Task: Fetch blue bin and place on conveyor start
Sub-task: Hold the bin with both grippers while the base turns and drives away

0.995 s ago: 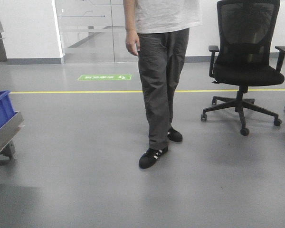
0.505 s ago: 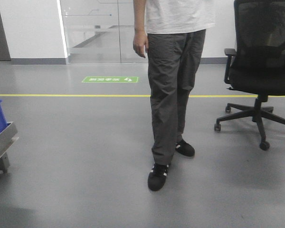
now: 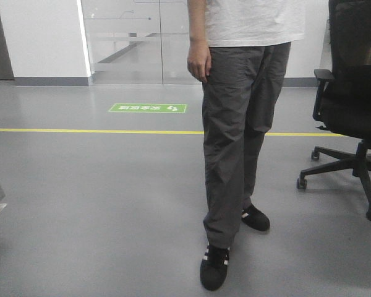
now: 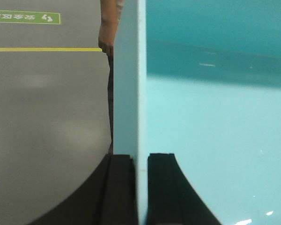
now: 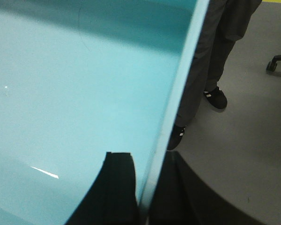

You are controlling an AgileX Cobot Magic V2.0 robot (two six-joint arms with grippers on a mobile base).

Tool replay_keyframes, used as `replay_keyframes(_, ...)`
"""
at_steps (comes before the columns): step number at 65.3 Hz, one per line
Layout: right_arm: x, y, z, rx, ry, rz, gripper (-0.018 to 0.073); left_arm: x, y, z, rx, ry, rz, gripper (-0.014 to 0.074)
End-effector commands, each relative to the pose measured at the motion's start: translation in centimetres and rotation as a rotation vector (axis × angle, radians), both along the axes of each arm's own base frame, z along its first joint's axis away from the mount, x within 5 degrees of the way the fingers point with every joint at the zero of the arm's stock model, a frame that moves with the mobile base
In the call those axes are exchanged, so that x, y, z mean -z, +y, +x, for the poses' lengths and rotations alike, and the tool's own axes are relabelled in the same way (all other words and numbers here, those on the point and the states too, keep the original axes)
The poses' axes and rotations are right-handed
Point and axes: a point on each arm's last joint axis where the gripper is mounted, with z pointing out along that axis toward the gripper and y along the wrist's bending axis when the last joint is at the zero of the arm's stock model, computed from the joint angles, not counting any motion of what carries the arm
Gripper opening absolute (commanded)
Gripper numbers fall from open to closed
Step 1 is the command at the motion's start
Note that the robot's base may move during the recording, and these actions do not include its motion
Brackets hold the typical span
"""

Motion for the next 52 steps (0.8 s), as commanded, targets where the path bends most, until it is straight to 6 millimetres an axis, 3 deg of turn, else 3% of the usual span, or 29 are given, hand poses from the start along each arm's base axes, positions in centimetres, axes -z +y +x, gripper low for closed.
replay_keyframes(1,-0.67,-0.37,-0.34,-0.001,-0.050,-0.036,-0.0151,-1.31,0.17,-0.34,-0.005,-0.085,-0.031,-0.0111)
replay_keyframes(52,-0.73,-0.36,-0.30,-0.001,-0.058,-0.034,-0.0151,-1.31,0.17,-0.34,-0.005,-0.085,-0.031,-0.0111)
